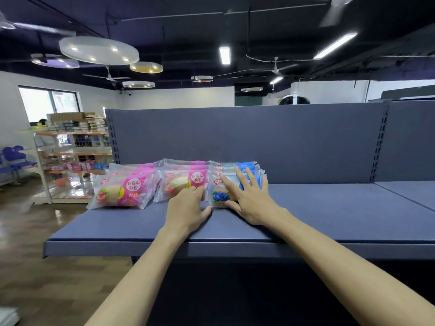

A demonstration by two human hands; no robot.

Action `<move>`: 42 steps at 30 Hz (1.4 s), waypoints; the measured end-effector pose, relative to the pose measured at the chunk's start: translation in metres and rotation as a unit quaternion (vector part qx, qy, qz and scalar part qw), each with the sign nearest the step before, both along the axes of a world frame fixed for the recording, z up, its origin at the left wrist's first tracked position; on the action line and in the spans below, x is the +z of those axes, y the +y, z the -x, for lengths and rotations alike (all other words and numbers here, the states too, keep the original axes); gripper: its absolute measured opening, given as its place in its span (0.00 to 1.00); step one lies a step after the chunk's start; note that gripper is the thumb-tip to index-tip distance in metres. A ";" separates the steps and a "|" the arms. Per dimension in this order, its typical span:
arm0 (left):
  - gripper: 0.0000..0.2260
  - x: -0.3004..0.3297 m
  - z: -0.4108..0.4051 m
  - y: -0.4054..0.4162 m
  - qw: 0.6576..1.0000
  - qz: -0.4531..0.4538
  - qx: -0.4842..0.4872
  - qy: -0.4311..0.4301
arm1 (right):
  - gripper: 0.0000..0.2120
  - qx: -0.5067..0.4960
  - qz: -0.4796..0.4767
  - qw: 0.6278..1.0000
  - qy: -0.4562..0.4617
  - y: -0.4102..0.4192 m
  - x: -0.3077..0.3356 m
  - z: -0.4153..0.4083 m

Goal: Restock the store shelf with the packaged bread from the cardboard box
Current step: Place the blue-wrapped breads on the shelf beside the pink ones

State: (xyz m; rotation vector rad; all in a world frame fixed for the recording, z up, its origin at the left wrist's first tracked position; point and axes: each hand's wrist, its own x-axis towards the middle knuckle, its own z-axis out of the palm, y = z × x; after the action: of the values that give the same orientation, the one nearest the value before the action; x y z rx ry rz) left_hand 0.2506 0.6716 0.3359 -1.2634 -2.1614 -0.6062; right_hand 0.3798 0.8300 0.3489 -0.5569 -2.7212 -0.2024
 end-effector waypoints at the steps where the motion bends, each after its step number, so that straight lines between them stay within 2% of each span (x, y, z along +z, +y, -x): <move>1: 0.13 0.001 -0.001 -0.001 1.000 0.003 0.000 -0.001 | 0.31 -0.003 -0.005 1.000 0.009 -0.002 0.000 -0.002; 4: 0.12 0.004 -0.004 -0.004 1.000 0.015 -0.008 0.014 | 0.29 -0.001 -0.011 1.000 0.024 -0.013 0.000 -0.013; 8: 0.16 0.017 0.003 -0.023 0.979 0.113 -0.050 0.162 | 0.29 0.009 -0.007 0.999 0.035 -0.025 0.008 -0.031; 10: 0.16 0.028 0.004 -0.042 0.971 0.131 -0.055 0.193 | 0.29 0.012 0.008 0.999 0.037 -0.031 0.014 -0.040; 16: 0.15 0.052 -0.002 -0.094 0.976 0.158 -0.038 0.148 | 0.25 0.049 0.022 0.997 0.054 -0.065 0.023 -0.044; 20: 0.14 0.039 -0.012 -0.136 0.968 0.151 -0.090 0.180 | 0.21 0.116 0.016 0.990 0.074 -0.101 0.005 -0.058; 23: 0.13 0.034 -0.022 -0.151 0.960 0.204 -0.056 0.182 | 0.22 0.121 -0.027 0.990 0.067 -0.128 -0.004 -0.055; 27: 0.11 0.024 -0.038 -0.166 0.961 0.221 -0.026 0.164 | 0.22 0.144 -0.013 0.986 0.082 -0.158 -0.014 -0.051; 30: 0.10 -0.003 -0.048 -0.183 0.964 0.226 -0.047 0.135 | 0.22 0.164 0.012 0.984 0.073 -0.177 -0.041 -0.064; 33: 0.09 -0.041 -0.050 -0.190 0.964 0.241 -0.058 0.100 | 0.25 0.140 0.058 0.988 0.025 -0.191 -0.087 -0.072; 38: 0.11 -0.124 -0.058 -0.187 0.942 0.325 -0.066 0.046 | 0.25 0.079 0.154 0.982 -0.081 -0.199 -0.186 -0.088; 42: 0.13 -0.208 -0.078 -0.186 0.906 0.415 -0.074 -0.040 | 0.26 0.038 0.227 0.953 -0.197 -0.198 -0.264 -0.113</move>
State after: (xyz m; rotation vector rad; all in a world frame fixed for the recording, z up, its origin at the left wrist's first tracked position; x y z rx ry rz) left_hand 0.3286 0.4853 0.1279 -1.8542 -2.5000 0.2823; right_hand 0.4930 0.6320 0.0848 -0.5796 -3.1910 0.3858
